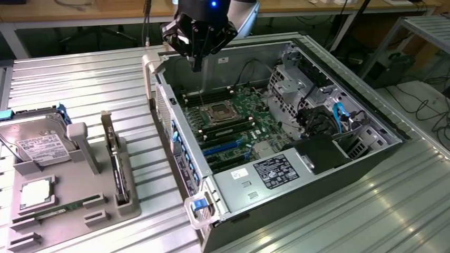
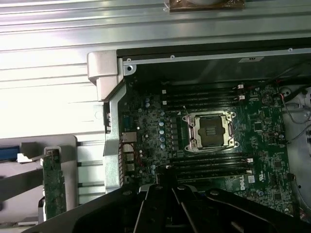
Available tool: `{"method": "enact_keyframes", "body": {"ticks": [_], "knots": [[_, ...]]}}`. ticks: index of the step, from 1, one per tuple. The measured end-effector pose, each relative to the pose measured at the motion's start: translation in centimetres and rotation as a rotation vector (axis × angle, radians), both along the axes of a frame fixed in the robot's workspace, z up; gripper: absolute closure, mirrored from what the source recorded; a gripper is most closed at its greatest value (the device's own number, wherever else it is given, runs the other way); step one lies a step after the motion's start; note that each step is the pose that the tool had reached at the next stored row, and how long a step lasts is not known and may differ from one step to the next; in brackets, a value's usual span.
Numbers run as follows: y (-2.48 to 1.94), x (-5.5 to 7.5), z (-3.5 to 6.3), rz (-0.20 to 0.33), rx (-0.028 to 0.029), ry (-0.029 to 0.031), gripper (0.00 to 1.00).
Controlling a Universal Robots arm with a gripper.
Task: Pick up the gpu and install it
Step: 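Reach for the gpu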
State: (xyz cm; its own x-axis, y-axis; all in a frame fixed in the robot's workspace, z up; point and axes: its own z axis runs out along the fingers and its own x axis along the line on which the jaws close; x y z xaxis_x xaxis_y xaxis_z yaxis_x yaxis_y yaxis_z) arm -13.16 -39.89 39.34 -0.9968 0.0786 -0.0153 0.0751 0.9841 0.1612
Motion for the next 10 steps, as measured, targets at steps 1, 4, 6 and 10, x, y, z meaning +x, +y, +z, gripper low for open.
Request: {"method": "enact_keyframes", "body": {"ticks": [1,4,6,10], "knots": [[0.00,-0.04,0.00,0.000,0.0000,0.0000,0.89],[0.00,-0.17,0.00,0.000,0.0000,0.0000,0.89],[0.00,-0.25,0.00,0.000,0.0000,0.0000,0.89],[0.00,-0.49,0.00,0.000,0.0000,0.0000,0.89]]}}
